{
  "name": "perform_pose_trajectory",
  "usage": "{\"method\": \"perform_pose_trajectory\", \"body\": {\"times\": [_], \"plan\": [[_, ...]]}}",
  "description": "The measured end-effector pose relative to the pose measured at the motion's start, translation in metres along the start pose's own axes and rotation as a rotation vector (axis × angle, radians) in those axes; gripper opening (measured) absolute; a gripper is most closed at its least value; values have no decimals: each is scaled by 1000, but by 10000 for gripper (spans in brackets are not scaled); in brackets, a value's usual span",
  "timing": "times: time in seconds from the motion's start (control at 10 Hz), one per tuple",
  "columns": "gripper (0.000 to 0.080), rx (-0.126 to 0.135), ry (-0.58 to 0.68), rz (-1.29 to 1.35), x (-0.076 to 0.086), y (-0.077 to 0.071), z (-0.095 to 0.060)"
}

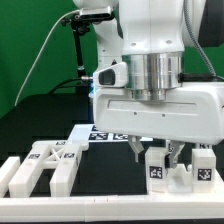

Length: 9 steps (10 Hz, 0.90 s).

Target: Assemble chair

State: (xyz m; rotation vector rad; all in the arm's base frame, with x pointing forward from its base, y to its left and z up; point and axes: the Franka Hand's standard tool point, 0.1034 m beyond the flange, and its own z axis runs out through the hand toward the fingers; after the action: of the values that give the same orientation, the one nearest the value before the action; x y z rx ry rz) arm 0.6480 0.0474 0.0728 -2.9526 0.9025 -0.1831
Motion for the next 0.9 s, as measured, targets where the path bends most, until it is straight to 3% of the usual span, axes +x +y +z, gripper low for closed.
{"method": "perform_pose_trajectory", "body": {"times": [0.1, 0.4, 0.6, 0.9], "plan": [[285, 0, 0, 84, 0, 0, 0], [285, 0, -1, 333, 0, 1, 0], [285, -9, -23, 762, -1, 5, 1], [285, 12, -64, 1201, -1, 7, 1]]}}
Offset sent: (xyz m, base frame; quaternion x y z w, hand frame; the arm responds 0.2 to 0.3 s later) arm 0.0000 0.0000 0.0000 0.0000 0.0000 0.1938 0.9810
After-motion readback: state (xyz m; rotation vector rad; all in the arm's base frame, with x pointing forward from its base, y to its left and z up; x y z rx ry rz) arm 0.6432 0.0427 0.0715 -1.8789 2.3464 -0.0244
